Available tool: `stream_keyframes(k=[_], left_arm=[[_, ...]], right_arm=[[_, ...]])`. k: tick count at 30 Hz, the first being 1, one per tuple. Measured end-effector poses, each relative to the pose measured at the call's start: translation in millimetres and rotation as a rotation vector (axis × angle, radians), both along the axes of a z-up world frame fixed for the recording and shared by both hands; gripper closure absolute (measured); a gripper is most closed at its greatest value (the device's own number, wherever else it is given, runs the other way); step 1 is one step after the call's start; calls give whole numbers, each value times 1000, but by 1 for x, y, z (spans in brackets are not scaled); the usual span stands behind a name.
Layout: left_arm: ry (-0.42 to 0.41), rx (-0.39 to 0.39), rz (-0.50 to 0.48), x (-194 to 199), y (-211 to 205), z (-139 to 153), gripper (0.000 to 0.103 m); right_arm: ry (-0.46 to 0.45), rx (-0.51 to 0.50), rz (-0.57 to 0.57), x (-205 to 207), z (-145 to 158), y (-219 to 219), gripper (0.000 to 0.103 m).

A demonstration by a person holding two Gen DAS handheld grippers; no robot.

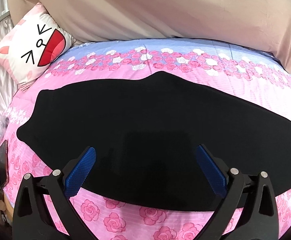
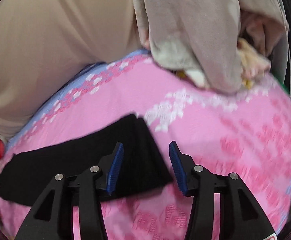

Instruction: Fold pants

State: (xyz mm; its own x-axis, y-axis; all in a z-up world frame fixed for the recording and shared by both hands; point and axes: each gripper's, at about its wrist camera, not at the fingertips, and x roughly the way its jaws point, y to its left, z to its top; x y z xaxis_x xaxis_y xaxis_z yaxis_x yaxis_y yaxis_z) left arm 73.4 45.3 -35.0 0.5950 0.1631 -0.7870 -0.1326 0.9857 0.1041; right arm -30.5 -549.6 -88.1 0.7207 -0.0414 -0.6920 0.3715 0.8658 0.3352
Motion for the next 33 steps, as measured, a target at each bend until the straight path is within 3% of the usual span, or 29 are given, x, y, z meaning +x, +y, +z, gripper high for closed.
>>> stream_keyframes(k=[3,7,8,9,10,14,18,22,26,33], left_arm=[[2,-8,-17,0,-2,-1,5],[-11,-12,-36,-8,2,-1,5],[-14,-15,-34,-10,5,-1,5],[-14,-20,-28,-12,9,-1,5],[-15,-31,-19,-14,16,-2,5],[-24,-68,26,-22,48,-2,5],[-40,-108,73,-31,83,-3,5],[-59,-156,118,-42,117,-6,5],[-80,-199,137,-56,144,-6,5],[-128,-227,141,-72,172,-1,5]], right_arm=[[59,-3,-7,3,-18,4,44],[83,-51,-3,12,-17,15,43],[89,-60,0,14,-16,16,48],[95,-45,16,17,-17,17,84],[76,14,35,20,-18,19,85],[12,-1,49,27,11,51,86],[-101,15,196,42,61,118,86],[-150,38,438,79,96,222,86],[-140,59,632,112,97,320,86],[-45,46,871,156,61,463,86]])
